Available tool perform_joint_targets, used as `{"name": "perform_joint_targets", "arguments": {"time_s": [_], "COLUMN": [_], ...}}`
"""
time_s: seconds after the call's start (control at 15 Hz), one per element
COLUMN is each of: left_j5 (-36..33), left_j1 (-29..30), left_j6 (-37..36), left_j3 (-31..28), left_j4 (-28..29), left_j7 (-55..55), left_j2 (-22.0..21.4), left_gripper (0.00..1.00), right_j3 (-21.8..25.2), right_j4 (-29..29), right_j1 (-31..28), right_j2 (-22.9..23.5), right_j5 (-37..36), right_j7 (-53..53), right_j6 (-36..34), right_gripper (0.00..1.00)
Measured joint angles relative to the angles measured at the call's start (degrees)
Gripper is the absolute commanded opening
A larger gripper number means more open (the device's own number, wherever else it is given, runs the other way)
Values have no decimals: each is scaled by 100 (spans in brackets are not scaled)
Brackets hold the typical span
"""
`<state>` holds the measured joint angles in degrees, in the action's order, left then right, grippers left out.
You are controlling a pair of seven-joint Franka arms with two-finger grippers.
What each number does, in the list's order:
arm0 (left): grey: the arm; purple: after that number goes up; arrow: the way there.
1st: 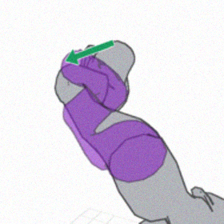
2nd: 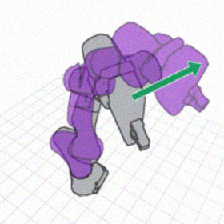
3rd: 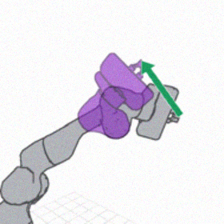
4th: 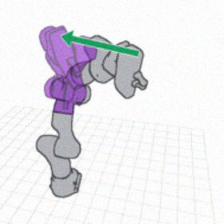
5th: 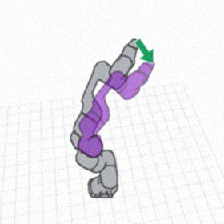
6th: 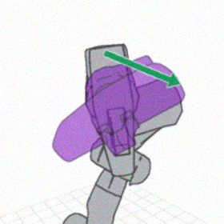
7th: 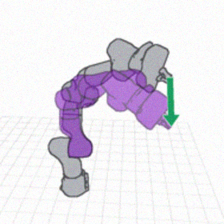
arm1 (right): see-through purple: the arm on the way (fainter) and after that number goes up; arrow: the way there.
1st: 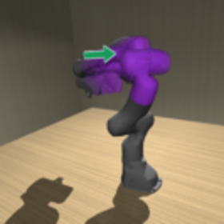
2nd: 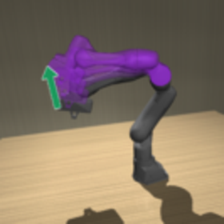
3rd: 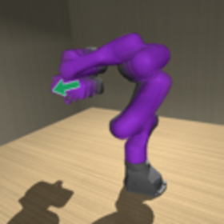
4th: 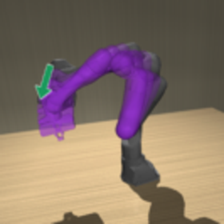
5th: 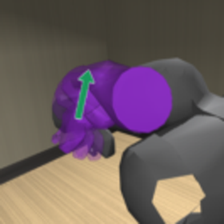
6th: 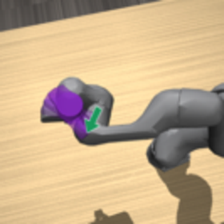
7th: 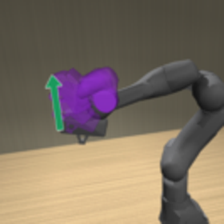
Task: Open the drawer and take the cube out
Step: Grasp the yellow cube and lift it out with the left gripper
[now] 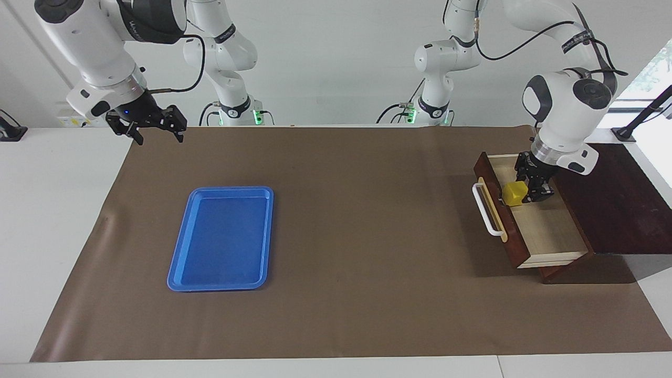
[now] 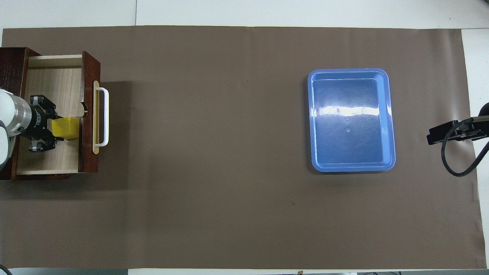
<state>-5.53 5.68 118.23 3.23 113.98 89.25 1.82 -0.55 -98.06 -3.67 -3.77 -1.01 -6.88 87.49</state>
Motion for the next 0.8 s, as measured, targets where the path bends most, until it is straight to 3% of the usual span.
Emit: {"name": "perform_joint_targets", "arguments": {"time_s": [0.2, 0.4, 0.53, 0.8], "left_j5": [190, 493, 534, 511], "left_j1": [-7, -112, -550, -1726], "left_j6": [-387, -1311, -1701, -1763], "left_j3": [30, 97, 118, 157], "left_j4": [-526, -1544, -1935, -2027], "left_j7": [0, -2, 133, 1732], "left_j2": [4, 103, 193, 338], "left_gripper": [0, 0, 0, 0], "right_j3": [3, 9, 12, 16], "right_j4": [0, 0, 0, 0], "right_j1": [-13, -104, -152, -204], "right_j2": [0, -1, -1, -1], "right_j5": [0, 0, 0, 0], "right_j7": [0, 0, 50, 927], "right_j6": [0, 0, 0, 0], "right_gripper": [100, 100, 100, 100]}}
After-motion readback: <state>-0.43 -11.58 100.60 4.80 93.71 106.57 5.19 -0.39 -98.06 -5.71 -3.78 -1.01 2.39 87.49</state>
